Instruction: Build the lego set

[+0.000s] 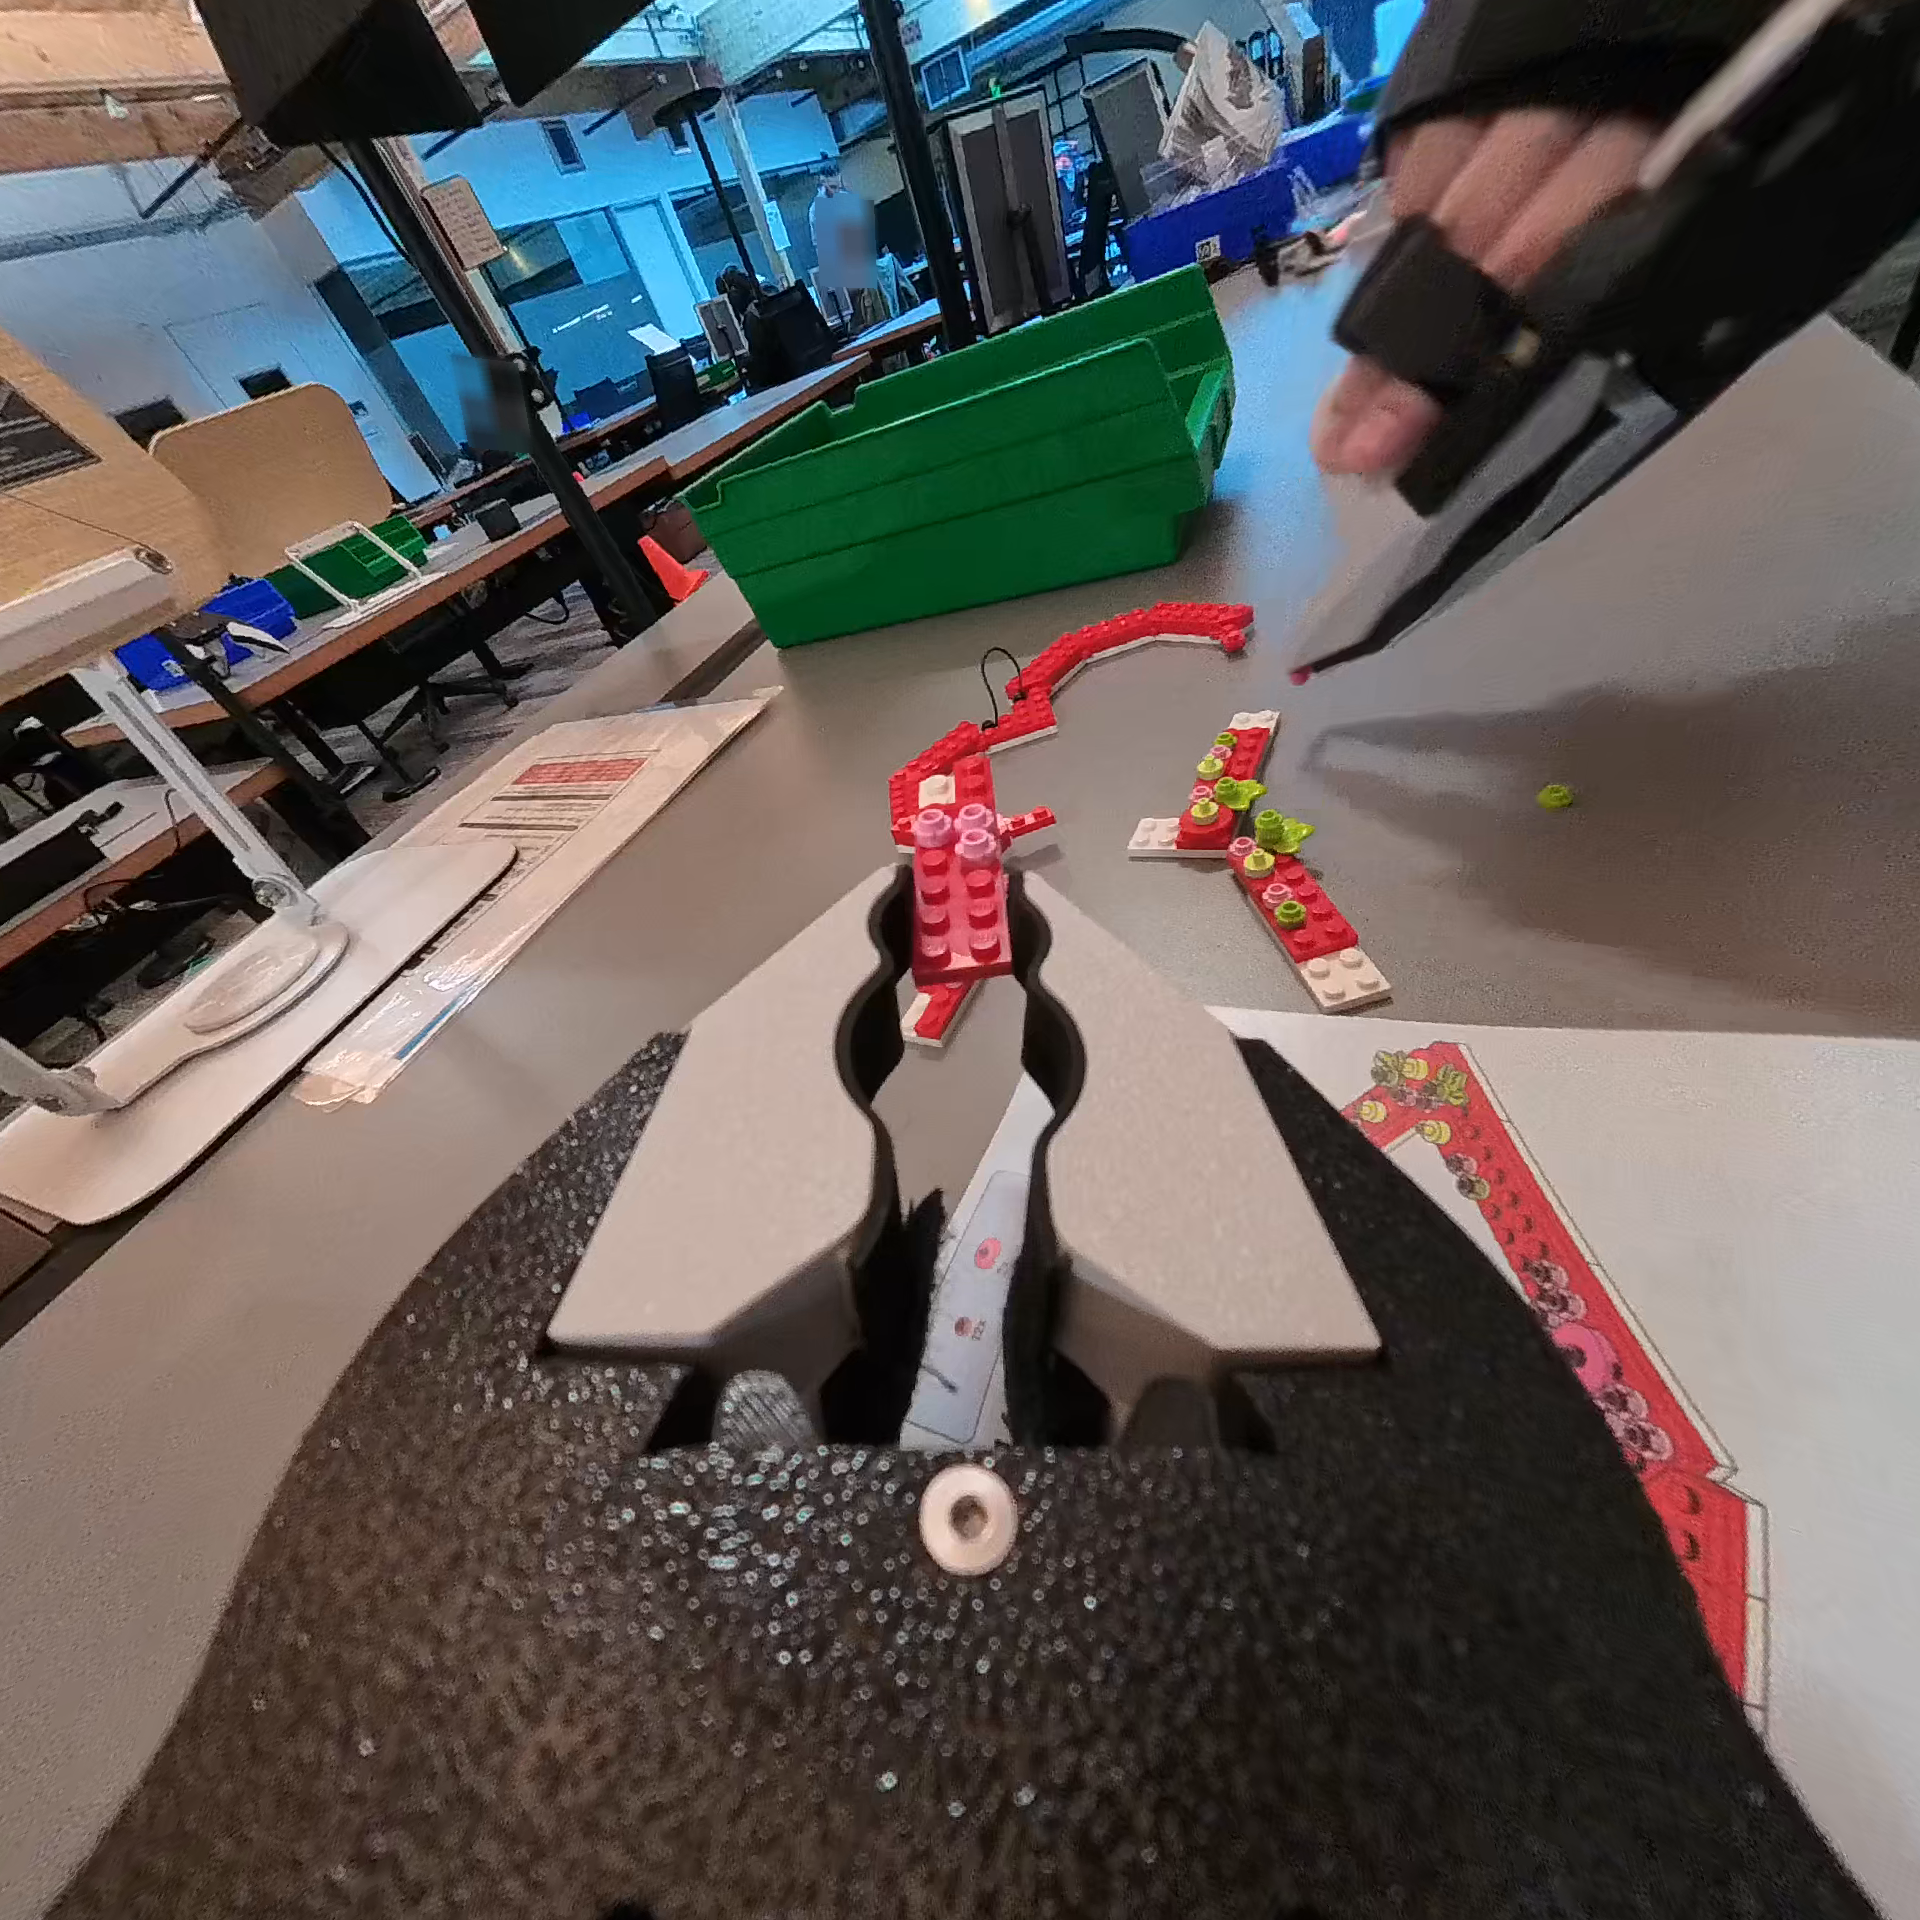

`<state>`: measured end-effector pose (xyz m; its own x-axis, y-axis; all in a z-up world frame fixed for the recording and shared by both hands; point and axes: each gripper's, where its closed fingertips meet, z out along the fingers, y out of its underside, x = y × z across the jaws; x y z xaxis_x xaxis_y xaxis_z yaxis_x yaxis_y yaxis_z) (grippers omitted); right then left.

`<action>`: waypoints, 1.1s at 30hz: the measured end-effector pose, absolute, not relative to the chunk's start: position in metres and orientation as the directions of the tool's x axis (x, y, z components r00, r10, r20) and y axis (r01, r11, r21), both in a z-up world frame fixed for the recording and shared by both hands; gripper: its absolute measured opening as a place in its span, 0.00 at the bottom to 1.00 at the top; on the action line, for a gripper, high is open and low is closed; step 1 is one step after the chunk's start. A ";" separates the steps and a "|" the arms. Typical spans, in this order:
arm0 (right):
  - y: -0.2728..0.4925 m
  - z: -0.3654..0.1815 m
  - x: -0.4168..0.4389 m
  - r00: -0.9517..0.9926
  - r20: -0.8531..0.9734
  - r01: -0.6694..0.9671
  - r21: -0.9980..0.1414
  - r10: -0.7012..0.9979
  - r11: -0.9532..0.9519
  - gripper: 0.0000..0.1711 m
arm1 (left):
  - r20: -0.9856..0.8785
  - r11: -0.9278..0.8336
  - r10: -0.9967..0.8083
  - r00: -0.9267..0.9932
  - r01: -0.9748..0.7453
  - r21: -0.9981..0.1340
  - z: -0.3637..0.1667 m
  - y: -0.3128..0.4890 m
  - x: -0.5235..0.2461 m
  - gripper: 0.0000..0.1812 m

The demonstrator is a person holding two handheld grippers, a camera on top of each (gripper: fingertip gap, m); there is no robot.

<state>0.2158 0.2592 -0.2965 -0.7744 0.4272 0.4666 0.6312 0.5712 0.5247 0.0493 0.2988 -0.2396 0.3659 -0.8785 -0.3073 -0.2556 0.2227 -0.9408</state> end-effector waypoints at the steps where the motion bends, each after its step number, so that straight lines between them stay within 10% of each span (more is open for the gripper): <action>1: 0.255 -0.301 0.222 -0.816 0.423 0.577 0.568 0.393 0.587 0.08 | -0.306 0.221 -0.879 0.366 -0.256 -0.941 -0.240 0.299 0.049 0.08; 13: 0.226 -0.315 0.225 -0.981 0.177 0.180 0.675 0.079 0.715 0.10 | -0.307 0.218 -0.883 0.354 -0.270 -0.938 -0.242 0.298 0.052 0.08; 22: 0.203 -0.309 0.224 -0.925 0.292 0.369 0.538 0.243 0.757 0.27 | -0.302 0.214 -0.887 0.349 -0.270 -0.939 -0.243 0.298 0.052 0.08; 28: 0.192 -0.306 0.234 -0.635 0.464 0.766 0.271 0.618 0.583 0.24 | -0.304 0.214 -0.887 0.347 -0.273 -0.938 -0.243 0.298 0.053 0.08; 33: 0.184 -0.290 0.203 0.045 0.327 0.922 -0.376 0.944 0.087 0.21 | -0.310 0.218 -0.887 0.341 -0.282 -0.934 -0.245 0.297 0.054 0.08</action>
